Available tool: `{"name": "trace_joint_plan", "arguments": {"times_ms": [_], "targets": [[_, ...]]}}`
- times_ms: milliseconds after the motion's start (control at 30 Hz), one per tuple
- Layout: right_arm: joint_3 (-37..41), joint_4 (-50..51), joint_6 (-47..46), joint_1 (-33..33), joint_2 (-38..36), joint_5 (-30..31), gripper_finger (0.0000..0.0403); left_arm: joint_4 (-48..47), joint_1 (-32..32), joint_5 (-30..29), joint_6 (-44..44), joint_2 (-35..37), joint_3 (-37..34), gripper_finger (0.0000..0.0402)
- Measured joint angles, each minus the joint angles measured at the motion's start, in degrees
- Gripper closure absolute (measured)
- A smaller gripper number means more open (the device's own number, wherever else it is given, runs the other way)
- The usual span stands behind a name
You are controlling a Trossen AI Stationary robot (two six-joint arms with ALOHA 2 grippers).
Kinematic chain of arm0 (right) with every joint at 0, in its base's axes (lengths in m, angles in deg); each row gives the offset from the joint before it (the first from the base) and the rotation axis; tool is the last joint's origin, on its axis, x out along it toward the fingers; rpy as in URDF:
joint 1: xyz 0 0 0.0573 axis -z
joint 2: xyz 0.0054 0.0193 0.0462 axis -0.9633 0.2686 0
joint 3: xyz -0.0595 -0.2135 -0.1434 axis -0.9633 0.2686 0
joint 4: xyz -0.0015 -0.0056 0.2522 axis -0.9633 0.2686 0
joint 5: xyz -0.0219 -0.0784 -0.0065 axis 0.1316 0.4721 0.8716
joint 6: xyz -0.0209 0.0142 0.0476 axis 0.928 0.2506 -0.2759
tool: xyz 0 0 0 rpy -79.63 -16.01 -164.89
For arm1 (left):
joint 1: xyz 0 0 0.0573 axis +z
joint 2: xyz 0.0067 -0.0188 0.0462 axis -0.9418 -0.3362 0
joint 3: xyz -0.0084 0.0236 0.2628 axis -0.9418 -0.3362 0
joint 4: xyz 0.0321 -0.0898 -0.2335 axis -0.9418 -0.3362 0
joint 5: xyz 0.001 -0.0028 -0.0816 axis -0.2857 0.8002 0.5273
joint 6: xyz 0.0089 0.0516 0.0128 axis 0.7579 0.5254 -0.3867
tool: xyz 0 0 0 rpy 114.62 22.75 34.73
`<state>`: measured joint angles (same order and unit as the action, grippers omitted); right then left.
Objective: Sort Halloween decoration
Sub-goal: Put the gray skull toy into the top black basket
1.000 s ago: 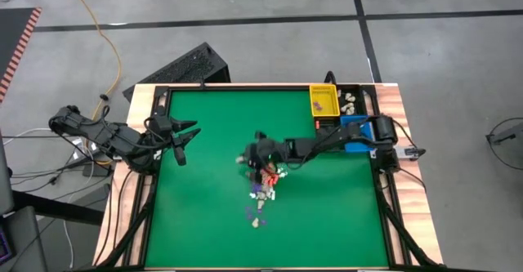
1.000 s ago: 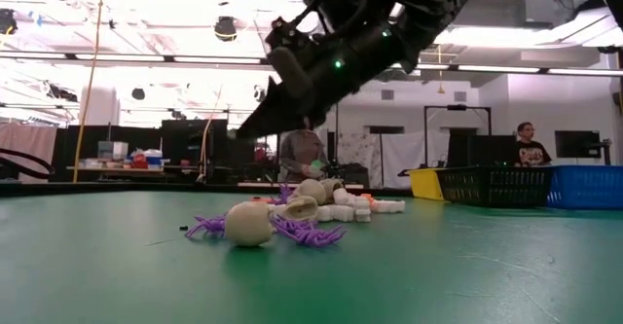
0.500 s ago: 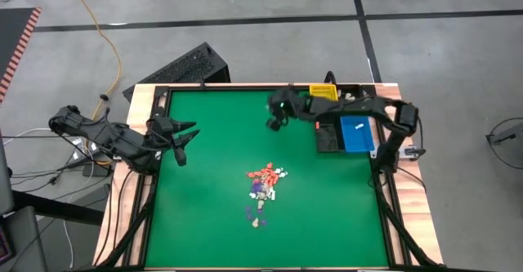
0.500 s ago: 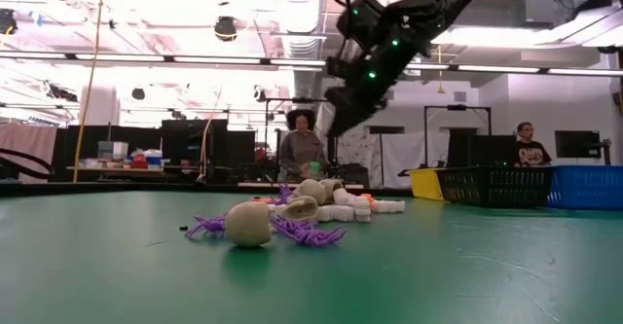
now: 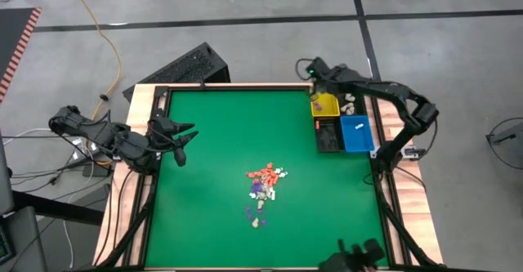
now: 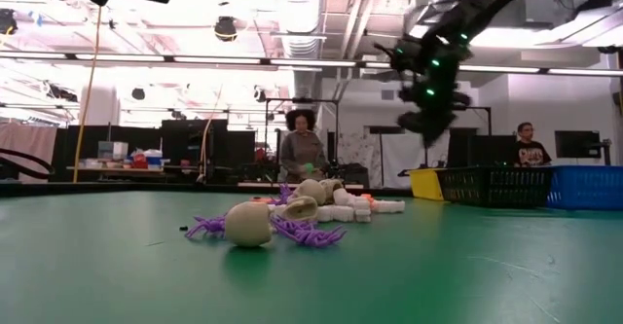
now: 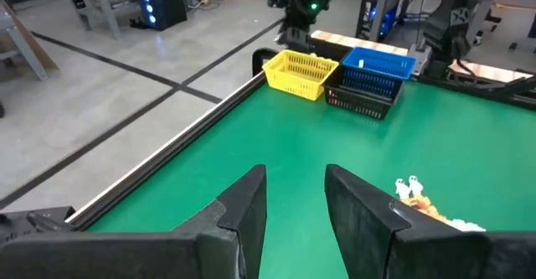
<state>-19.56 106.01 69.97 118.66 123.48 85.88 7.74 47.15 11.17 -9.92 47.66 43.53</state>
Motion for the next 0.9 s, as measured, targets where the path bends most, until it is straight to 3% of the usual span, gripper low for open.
{"name": "trace_joint_plan", "arguments": {"times_ms": [267,567,900], "targets": [[9.7,0.1,-3.7,3.1,-3.2,-0.1,0.0301,-1.2,0.0,-2.3,-1.2,4.9,0.0,0.0287],[12.1,0.7,-5.1,5.1,-4.5,1.1,0.0298,-2.5,0.0,-2.5,-3.3,8.9,0.0,0.0287],[12.1,1.6,-8.2,6.7,-4.5,-0.3,0.0231,-3.2,0.0,-2.1,-4.7,8.7,0.0,0.0287]]}}
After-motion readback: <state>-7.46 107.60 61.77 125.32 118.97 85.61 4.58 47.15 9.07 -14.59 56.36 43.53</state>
